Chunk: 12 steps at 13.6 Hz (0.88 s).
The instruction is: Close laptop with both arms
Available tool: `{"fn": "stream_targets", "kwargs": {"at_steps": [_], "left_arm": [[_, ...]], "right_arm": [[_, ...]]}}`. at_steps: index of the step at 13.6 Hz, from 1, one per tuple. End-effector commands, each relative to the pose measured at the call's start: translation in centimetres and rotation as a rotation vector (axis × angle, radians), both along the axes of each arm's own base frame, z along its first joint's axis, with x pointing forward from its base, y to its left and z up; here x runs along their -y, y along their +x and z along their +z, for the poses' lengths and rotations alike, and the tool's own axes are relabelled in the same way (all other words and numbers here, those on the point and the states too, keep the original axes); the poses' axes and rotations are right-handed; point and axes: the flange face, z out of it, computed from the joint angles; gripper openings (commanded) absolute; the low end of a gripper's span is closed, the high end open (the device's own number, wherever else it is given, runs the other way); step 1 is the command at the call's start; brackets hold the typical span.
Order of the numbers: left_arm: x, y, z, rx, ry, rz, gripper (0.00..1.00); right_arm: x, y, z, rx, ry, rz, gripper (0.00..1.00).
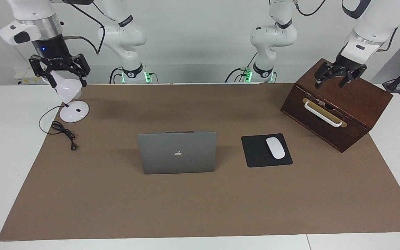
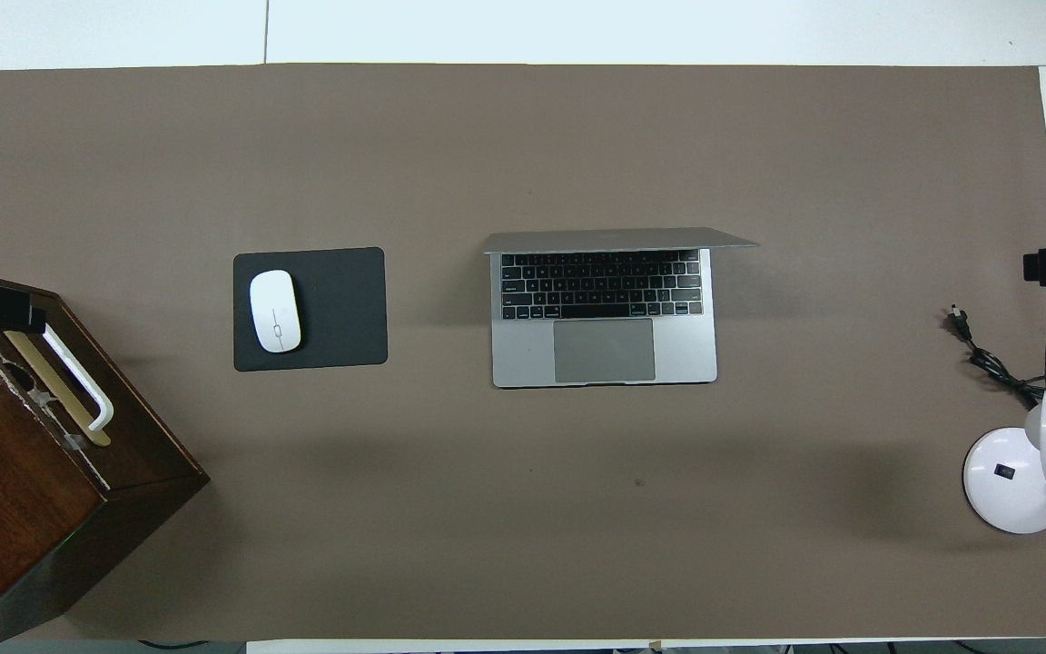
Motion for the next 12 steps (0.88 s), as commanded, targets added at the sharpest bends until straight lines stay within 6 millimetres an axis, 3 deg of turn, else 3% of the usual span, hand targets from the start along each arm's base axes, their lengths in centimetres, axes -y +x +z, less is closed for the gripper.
{"fn": "stream_targets", "kwargs": {"at_steps": [1,12], "left_arm": [[0.0,-0.5,0.0,0.001,0.013,-0.008,1.0],[0.0,-0.4,0.1,0.009,0.014,0.006,1.0]], "right_arm": [[0.5,0.5,0.1,0.061,0.013,-0.002,1.0],[0.4,1.5,0.1,0.044,0.019,-0.04,1.0]]}}
